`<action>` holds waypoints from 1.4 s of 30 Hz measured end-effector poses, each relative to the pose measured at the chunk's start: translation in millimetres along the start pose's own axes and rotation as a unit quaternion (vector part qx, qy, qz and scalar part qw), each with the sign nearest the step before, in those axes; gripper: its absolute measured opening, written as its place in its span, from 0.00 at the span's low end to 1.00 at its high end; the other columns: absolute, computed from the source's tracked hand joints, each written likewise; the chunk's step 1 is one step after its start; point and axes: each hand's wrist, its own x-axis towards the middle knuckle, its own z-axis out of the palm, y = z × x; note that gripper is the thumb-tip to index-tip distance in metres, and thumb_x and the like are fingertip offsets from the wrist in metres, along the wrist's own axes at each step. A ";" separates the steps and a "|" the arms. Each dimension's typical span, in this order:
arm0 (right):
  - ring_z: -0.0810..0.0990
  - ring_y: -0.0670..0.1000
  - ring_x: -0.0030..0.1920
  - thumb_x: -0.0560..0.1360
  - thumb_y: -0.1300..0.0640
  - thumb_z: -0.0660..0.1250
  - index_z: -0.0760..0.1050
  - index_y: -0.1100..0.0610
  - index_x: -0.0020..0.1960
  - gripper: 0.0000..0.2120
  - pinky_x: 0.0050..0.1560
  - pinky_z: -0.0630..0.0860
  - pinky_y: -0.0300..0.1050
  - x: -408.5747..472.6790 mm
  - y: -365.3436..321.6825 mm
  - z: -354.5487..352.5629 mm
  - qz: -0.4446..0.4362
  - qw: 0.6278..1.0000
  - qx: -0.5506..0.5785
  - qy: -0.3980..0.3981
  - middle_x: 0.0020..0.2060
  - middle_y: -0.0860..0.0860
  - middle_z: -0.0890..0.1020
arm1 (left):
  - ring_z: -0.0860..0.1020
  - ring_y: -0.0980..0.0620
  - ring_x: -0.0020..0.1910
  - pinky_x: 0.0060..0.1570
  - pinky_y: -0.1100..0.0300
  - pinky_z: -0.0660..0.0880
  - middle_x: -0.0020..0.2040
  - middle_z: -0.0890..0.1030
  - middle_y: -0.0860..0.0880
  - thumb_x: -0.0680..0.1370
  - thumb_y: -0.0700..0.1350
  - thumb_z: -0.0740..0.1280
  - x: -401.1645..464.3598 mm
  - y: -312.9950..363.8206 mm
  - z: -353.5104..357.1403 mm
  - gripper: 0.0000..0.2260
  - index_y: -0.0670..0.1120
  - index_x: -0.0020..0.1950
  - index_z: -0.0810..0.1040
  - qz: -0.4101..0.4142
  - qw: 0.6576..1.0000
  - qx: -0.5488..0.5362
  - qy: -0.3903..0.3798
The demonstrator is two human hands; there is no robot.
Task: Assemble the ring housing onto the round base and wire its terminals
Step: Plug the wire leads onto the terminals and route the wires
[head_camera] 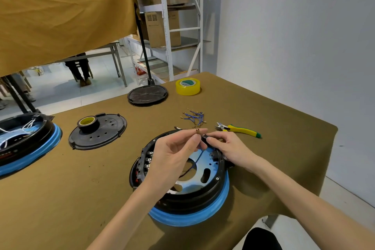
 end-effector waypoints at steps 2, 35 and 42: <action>0.82 0.39 0.43 0.84 0.56 0.64 0.82 0.57 0.62 0.12 0.44 0.75 0.35 -1.6 -2.3 0.7 -0.001 1.000 0.004 0.008 0.43 0.42 0.86 | 0.84 0.52 0.45 0.52 0.60 0.80 0.42 0.86 0.45 0.81 0.45 0.67 0.0 -0.4 -0.9 0.11 0.46 0.59 0.86 -0.003 1.000 -0.008 0.002; 0.81 0.37 0.50 0.83 0.54 0.65 0.82 0.49 0.60 0.09 0.49 0.74 0.28 1.9 14.6 10.5 -0.007 0.998 0.015 0.054 0.51 0.42 0.85 | 0.74 0.60 0.31 0.31 0.64 0.65 0.27 0.75 0.60 0.83 0.57 0.65 26.1 -37.7 -0.7 0.09 0.63 0.55 0.85 -0.058 0.845 0.500 -0.179; 0.82 0.42 0.54 0.83 0.55 0.65 0.83 0.55 0.63 0.12 0.53 0.75 0.33 1.6 14.2 10.9 -0.010 0.998 0.014 0.060 0.52 0.45 0.85 | 0.73 0.58 0.31 0.31 0.64 0.64 0.30 0.77 0.56 0.83 0.56 0.65 28.9 -41.3 1.7 0.10 0.60 0.55 0.86 -0.067 0.855 0.480 -0.184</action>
